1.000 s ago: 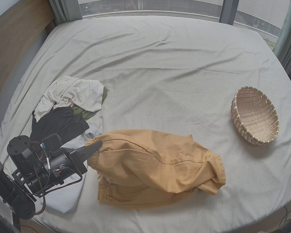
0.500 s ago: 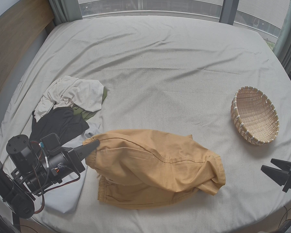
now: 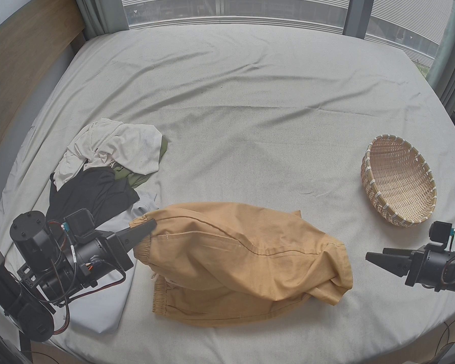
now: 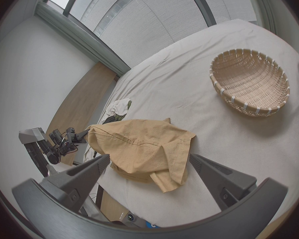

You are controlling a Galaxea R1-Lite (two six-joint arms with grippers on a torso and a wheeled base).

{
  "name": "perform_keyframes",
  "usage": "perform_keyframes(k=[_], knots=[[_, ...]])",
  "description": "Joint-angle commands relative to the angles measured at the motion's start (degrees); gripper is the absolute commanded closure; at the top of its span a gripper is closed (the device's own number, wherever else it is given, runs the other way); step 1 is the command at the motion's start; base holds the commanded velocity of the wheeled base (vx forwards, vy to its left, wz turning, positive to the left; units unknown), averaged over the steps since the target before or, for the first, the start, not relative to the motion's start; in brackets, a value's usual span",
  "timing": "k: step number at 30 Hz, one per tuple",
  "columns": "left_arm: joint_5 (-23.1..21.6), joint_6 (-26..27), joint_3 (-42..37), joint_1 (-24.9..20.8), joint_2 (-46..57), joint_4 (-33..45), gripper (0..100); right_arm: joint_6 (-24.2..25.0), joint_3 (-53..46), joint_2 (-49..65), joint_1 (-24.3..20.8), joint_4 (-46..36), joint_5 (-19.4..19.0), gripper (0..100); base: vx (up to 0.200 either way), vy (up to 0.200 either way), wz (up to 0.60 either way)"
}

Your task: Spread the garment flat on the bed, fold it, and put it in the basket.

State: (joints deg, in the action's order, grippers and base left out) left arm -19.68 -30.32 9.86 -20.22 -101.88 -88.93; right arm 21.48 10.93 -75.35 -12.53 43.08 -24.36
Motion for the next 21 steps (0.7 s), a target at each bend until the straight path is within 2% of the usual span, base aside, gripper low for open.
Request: perform_keyframes(k=[1,10,21], knots=[[-0.01,0.0,-0.11,0.01,-0.08,-0.01,100,0.14,0.32,-6.04,0.05,2.18,-1.75,0,0.0,0.0,0.0],[-0.28,0.0,-0.81,0.01,0.19,-0.01,100,0.32,1.02,-12.45,1.72,8.69,-4.91,0,0.0,0.0,0.0],[-0.28,0.17,-0.81,0.1,0.19,-0.01,100,1.72,1.02,-17.73,3.13,12.03,-4.91,0,0.0,0.0,0.0]])
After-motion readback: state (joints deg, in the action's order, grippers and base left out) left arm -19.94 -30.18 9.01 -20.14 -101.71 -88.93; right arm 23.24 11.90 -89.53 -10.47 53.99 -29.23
